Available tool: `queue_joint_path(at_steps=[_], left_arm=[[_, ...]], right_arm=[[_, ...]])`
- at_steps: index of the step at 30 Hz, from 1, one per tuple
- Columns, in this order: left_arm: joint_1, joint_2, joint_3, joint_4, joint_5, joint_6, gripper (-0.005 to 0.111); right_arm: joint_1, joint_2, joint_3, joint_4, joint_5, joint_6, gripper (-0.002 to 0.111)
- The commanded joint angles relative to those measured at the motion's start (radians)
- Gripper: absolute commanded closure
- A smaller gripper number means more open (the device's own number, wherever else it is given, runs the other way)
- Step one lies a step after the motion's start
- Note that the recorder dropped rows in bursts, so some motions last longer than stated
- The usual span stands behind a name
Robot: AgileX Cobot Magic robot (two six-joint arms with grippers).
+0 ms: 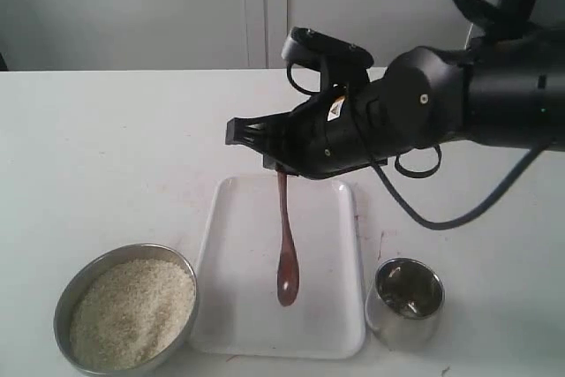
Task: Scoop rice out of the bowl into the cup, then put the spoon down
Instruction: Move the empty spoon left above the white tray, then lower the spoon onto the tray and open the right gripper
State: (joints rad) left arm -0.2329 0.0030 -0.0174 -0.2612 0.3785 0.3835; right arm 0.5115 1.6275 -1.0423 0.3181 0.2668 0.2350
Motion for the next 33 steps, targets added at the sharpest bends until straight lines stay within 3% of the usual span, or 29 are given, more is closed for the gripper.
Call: queue_joint_path(at_steps=[1, 6, 19, 33], left_arm=[[-0.005, -0.003, 0.005, -0.007, 0.003, 0.003, 0.092], [-0.005, -0.003, 0.005, -0.007, 0.003, 0.003, 0.092], [-0.005, -0.003, 0.005, -0.007, 0.003, 0.003, 0.092], [-0.005, -0.003, 0.005, -0.007, 0.003, 0.003, 0.092]], right_arm=[[-0.014, 0.051, -0.03, 0.034, 0.003, 0.005, 0.108], [-0.014, 0.12, -0.064, 0.115, 0.011, -0.004, 0.108], [-0.014, 0.231, -0.089, 0.129, -0.071, -0.004, 0.108], [-0.014, 0.287, -0.113, 0.113, -0.036, -0.006, 0.108]])
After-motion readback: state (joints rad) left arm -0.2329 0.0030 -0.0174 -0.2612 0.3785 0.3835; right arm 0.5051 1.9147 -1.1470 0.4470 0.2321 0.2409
